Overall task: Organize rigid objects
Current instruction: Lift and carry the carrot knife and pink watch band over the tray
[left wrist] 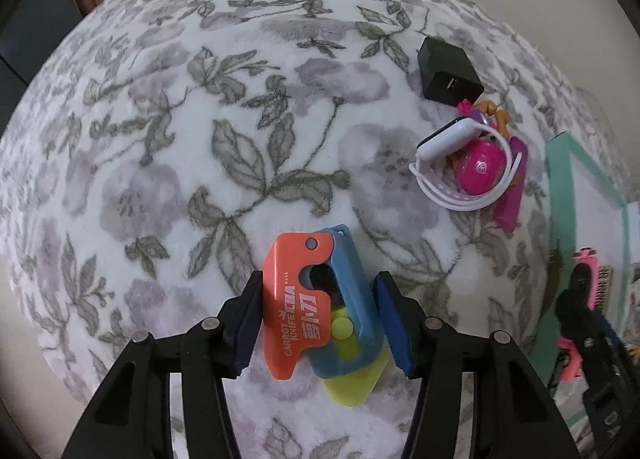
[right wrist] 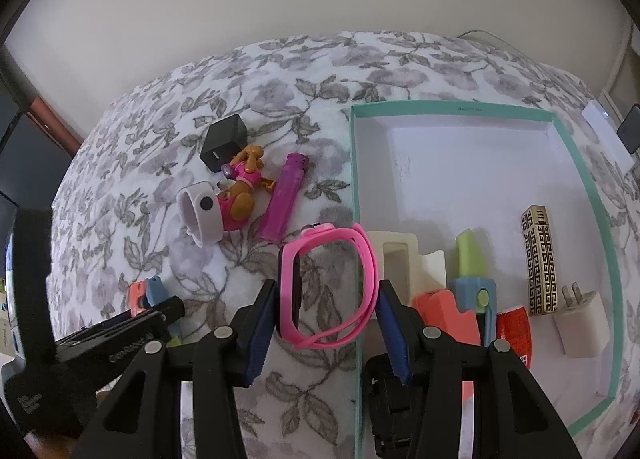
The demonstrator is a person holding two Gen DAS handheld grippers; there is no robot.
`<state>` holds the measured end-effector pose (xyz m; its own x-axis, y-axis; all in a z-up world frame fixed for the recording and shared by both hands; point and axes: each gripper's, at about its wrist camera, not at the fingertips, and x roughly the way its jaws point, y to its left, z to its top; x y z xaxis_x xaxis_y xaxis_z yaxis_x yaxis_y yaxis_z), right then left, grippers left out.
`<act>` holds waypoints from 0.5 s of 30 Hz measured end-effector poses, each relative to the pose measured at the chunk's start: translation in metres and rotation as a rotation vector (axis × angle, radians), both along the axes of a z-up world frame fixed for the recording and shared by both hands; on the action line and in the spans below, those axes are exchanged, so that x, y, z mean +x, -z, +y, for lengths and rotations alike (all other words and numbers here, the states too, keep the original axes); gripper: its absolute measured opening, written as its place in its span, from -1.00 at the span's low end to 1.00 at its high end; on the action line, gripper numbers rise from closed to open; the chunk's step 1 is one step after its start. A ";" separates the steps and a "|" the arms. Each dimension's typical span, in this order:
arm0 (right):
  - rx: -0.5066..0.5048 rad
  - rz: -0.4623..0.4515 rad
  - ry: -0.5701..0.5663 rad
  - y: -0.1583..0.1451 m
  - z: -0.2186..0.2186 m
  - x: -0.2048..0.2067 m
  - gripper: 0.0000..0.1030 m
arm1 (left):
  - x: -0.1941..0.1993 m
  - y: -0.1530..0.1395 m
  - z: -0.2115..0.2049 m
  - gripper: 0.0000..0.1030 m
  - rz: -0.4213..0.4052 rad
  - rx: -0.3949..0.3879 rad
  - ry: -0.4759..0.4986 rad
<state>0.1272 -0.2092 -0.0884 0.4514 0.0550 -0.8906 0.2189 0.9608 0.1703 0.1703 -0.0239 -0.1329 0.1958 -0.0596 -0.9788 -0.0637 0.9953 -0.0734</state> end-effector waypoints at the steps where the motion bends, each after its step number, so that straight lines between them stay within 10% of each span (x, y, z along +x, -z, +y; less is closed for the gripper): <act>1: 0.001 -0.001 -0.002 0.000 0.000 0.000 0.00 | -0.001 -0.001 0.002 0.10 0.003 -0.022 -0.007; 15: 0.049 -0.104 0.030 -0.034 -0.013 -0.004 0.00 | 0.000 -0.067 -0.001 0.10 -0.096 -0.134 -0.003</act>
